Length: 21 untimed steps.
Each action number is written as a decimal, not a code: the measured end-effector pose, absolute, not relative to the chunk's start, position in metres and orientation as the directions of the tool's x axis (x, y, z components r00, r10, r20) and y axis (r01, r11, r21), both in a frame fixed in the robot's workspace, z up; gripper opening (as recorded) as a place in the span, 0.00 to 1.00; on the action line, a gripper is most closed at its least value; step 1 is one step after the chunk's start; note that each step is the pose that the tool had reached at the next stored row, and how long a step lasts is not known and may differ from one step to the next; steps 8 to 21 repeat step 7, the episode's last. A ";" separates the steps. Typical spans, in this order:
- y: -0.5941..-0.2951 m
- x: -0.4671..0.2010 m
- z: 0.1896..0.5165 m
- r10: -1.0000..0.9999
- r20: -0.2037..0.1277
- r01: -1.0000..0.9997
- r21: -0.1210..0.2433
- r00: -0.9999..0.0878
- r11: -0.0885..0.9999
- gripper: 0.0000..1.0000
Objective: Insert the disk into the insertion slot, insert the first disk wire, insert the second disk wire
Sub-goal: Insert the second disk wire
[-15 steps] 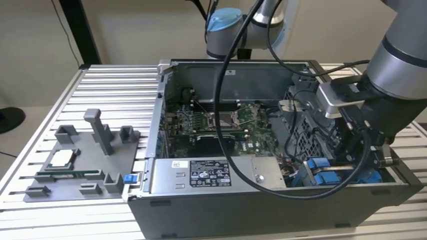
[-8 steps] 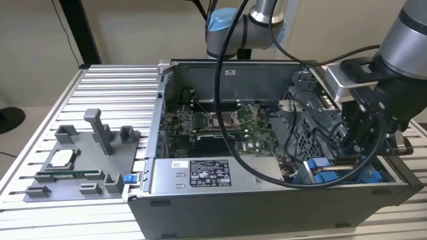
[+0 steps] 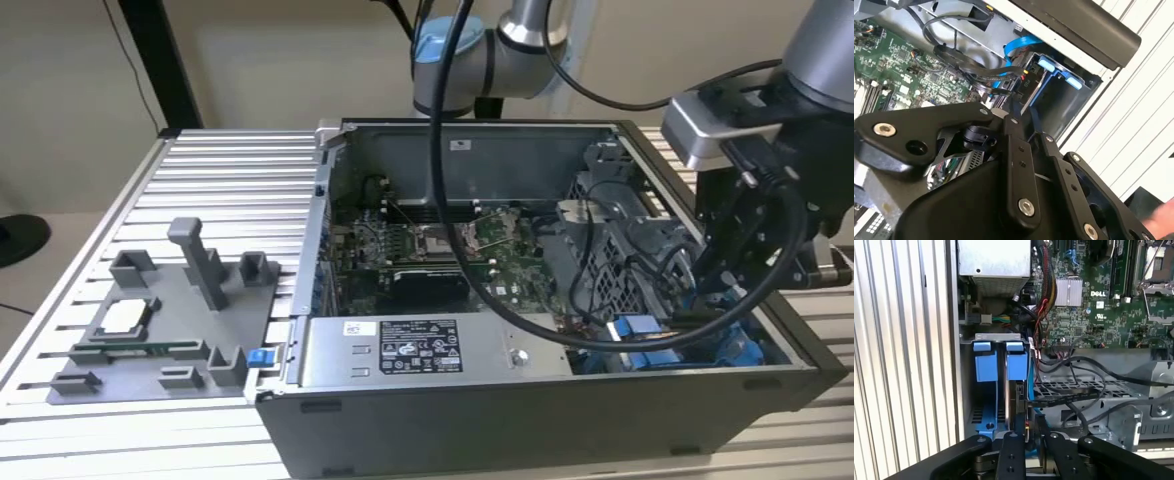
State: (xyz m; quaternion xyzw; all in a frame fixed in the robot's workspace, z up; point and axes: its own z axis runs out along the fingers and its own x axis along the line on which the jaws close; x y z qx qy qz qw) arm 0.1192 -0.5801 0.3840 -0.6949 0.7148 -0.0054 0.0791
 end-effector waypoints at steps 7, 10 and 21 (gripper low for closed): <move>-0.580 0.119 0.386 -0.994 -0.105 -0.992 -0.118 -0.022 0.034 1.00; -0.580 0.119 0.386 -0.994 -0.105 -0.992 -0.118 -0.022 0.034 1.00; -0.580 0.119 0.386 -0.994 -0.105 -0.992 -0.118 -0.022 0.034 1.00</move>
